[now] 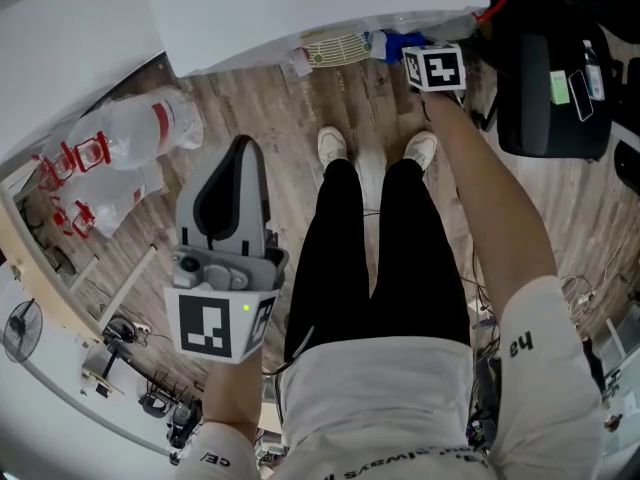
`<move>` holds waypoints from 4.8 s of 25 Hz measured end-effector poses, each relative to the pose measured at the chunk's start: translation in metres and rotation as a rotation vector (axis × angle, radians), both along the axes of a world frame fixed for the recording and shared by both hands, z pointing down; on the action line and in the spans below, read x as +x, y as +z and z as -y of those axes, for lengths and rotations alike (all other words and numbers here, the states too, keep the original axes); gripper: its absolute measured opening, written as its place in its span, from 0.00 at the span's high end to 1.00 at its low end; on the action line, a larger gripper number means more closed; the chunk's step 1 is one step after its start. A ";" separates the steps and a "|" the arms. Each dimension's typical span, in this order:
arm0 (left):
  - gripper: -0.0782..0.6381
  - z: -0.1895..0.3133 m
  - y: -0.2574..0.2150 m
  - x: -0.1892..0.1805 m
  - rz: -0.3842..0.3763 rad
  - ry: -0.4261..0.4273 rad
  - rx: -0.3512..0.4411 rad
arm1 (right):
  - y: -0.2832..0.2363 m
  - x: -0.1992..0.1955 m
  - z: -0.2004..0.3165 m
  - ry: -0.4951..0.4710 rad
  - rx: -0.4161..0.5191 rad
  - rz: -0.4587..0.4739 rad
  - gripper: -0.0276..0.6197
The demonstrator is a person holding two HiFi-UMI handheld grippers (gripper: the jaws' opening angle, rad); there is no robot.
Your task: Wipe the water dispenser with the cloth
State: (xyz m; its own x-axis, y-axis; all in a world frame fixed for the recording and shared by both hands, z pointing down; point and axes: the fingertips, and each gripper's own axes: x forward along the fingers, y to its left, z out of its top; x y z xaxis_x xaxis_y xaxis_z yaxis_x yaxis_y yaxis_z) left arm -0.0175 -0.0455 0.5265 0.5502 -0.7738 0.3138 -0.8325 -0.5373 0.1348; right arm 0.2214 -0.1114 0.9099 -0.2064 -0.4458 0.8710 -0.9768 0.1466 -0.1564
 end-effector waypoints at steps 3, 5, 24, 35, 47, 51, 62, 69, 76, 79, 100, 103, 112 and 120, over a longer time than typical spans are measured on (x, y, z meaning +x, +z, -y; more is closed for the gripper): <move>0.87 -0.001 0.003 -0.004 0.001 -0.009 -0.001 | 0.001 0.000 0.000 0.010 0.008 -0.004 0.83; 0.87 -0.001 0.004 -0.006 -0.003 -0.011 -0.002 | -0.002 0.000 -0.001 0.022 0.013 -0.001 0.83; 0.87 0.003 -0.005 -0.020 -0.060 -0.021 0.008 | -0.233 -0.077 -0.091 0.146 0.360 0.245 0.83; 0.87 -0.001 -0.012 -0.063 -0.068 -0.064 0.027 | -0.316 -0.182 -0.072 0.095 0.481 0.511 0.83; 0.87 0.000 -0.012 -0.102 -0.069 -0.104 0.033 | -0.316 -0.244 -0.037 0.157 0.480 0.669 0.83; 0.87 0.002 -0.010 -0.113 -0.070 -0.115 0.029 | -0.312 -0.260 -0.026 0.142 0.480 0.671 0.83; 0.87 0.011 -0.007 -0.128 -0.075 -0.105 0.044 | -0.281 -0.269 -0.010 0.175 0.401 0.661 0.84; 0.87 0.013 -0.001 -0.127 -0.069 -0.099 0.015 | -0.243 -0.269 -0.008 0.189 0.334 0.631 0.84; 0.87 0.013 0.006 -0.128 -0.067 -0.091 0.007 | -0.212 -0.273 -0.007 0.208 0.308 0.583 0.83; 0.87 0.014 0.008 -0.127 -0.066 -0.086 0.000 | -0.198 -0.273 -0.006 0.224 0.297 0.572 0.83; 0.87 0.021 0.025 -0.138 -0.041 -0.104 -0.030 | -0.074 -0.276 0.001 0.303 0.171 0.499 0.83; 0.87 0.022 0.029 -0.139 -0.037 -0.106 -0.039 | -0.059 -0.274 0.001 0.290 0.148 0.472 0.83; 0.87 0.024 0.038 -0.139 -0.033 -0.108 -0.058 | -0.023 -0.275 0.001 0.228 0.088 0.408 0.83; 0.87 0.024 0.044 -0.142 -0.023 -0.117 -0.067 | 0.007 -0.274 0.002 0.199 0.035 0.366 0.83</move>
State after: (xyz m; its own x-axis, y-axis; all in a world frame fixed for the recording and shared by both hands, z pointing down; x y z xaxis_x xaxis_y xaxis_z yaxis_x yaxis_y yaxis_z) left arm -0.1599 -0.0698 0.5709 0.4652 -0.8109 0.3551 -0.8852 -0.4261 0.1868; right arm -0.0526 -0.1131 0.9168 -0.4067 -0.5365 0.7394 -0.8673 -0.0277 -0.4971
